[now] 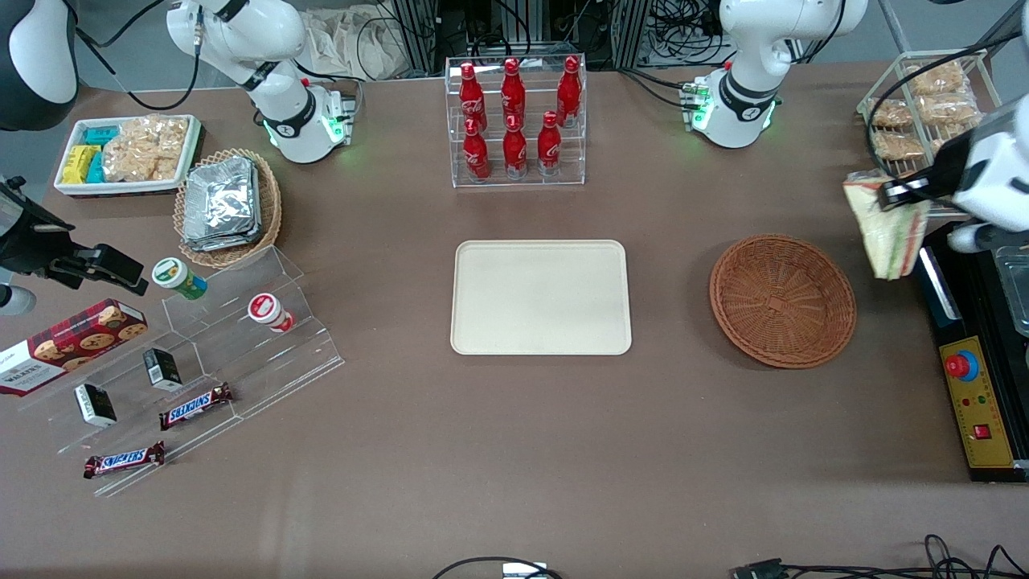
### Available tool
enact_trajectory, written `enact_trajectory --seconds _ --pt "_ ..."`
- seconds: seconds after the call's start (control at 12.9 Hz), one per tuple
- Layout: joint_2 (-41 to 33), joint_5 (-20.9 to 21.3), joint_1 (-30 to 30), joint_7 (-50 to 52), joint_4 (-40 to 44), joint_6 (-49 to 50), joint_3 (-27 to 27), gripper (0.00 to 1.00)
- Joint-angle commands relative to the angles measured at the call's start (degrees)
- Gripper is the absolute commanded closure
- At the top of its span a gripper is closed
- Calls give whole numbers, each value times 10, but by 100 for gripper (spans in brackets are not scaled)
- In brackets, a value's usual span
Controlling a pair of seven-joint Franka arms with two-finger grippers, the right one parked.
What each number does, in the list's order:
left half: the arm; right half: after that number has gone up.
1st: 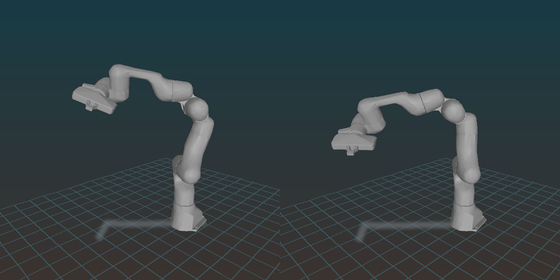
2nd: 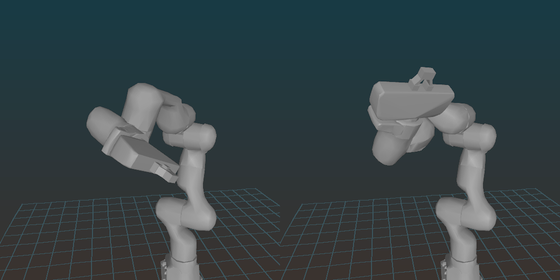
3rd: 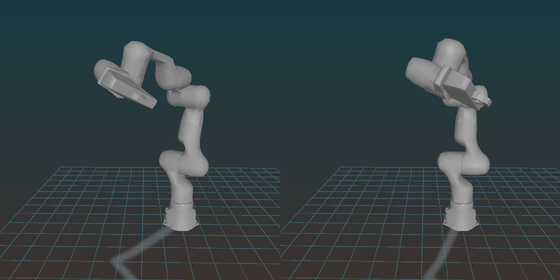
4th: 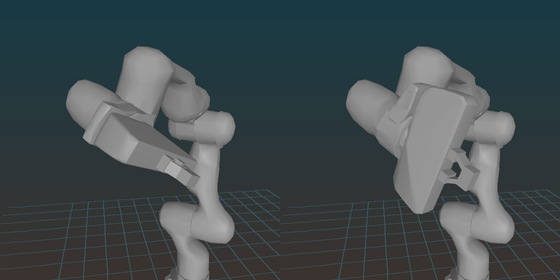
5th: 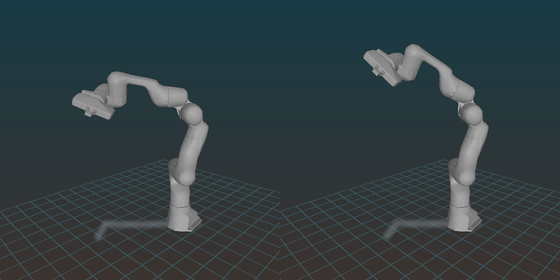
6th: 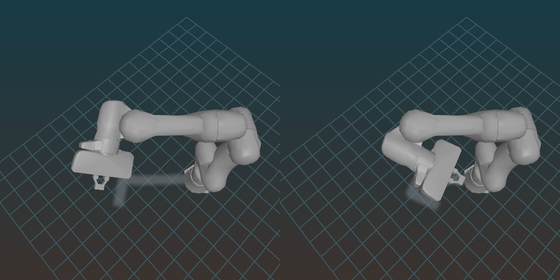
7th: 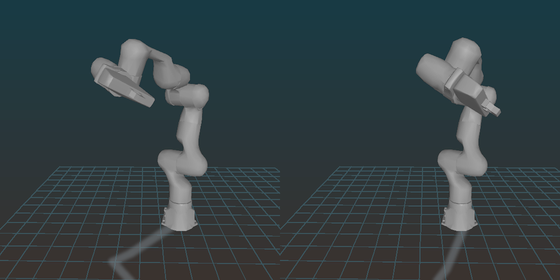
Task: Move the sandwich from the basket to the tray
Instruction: 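Lift the sandwich out of the basket with the left gripper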
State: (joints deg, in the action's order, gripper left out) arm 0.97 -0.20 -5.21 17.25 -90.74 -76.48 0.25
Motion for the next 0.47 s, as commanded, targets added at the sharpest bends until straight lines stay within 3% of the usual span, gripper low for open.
enact_trajectory --seconds 0.0,0.23,0.39 --pt "63 1 -4 128 44 2 -114 100" --pt "174 6 -5 263 144 -14 -245 100" --pt "232 37 -6 345 180 -21 -323 99"
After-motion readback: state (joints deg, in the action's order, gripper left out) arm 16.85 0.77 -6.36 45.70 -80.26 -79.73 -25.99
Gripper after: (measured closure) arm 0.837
